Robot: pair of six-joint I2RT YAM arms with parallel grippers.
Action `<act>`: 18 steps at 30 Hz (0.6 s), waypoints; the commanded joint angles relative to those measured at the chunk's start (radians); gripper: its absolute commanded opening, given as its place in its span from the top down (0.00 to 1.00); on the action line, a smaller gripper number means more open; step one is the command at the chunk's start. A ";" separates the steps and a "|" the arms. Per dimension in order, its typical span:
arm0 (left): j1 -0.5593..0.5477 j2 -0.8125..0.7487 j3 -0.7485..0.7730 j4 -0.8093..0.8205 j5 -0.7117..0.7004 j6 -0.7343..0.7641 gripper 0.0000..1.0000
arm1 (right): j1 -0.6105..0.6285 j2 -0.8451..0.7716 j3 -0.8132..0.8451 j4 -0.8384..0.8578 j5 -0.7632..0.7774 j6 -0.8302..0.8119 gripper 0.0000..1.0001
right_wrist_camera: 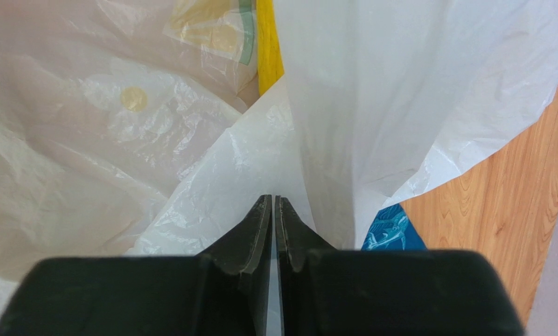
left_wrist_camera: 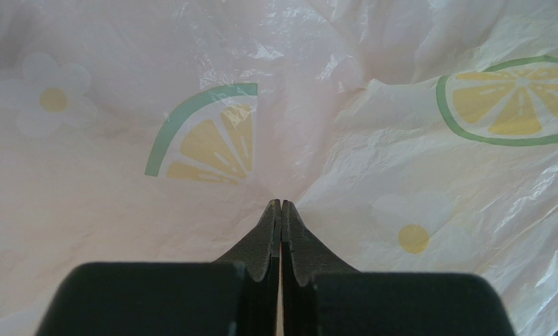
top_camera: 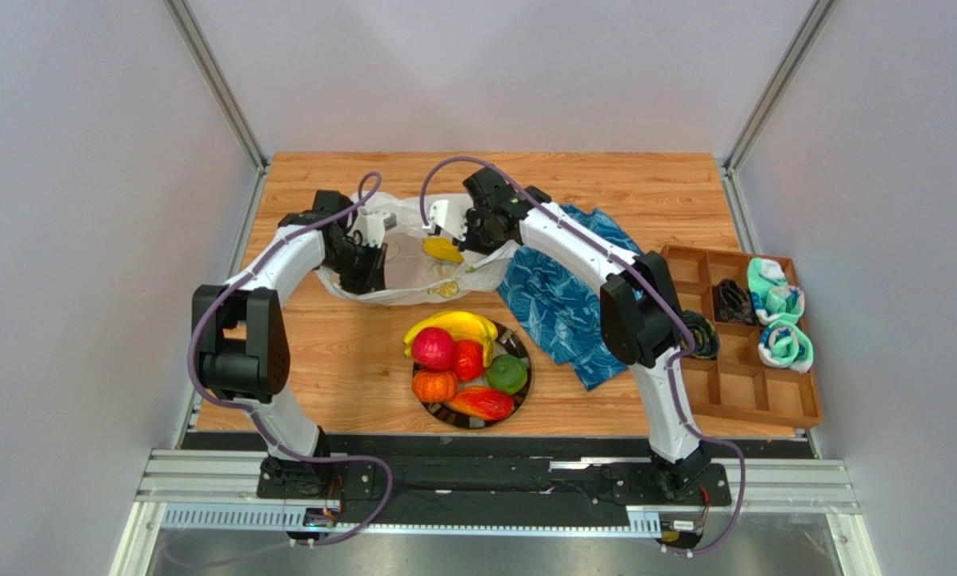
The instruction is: Take the fake fruits out of the plastic bag
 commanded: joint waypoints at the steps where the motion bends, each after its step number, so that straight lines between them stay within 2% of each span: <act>1: -0.007 -0.003 0.033 -0.021 0.032 0.028 1.00 | 0.018 -0.091 0.026 -0.012 0.010 0.089 0.89; 4: -0.013 -0.013 0.024 -0.019 0.058 0.027 1.00 | -0.011 -0.146 -0.043 0.013 0.088 0.107 0.91; 8: -0.056 0.006 0.056 -0.078 0.166 0.048 1.00 | -0.080 -0.260 -0.176 0.016 0.197 0.199 0.93; 9: -0.071 0.041 0.071 -0.102 0.179 0.057 1.00 | -0.100 -0.318 -0.257 0.019 0.214 0.227 0.93; 11: -0.131 0.086 0.128 -0.164 0.190 0.085 1.00 | -0.109 -0.398 -0.355 0.040 0.286 0.224 0.94; 12: -0.151 0.121 0.145 -0.175 0.184 0.085 1.00 | -0.113 -0.483 -0.488 0.084 0.312 0.209 0.94; 15: -0.206 0.172 0.191 -0.176 0.187 0.071 1.00 | -0.123 -0.600 -0.662 0.116 0.364 0.149 0.95; 18: -0.227 0.192 0.239 -0.165 0.185 0.044 1.00 | -0.137 -0.642 -0.685 0.087 0.349 0.124 0.95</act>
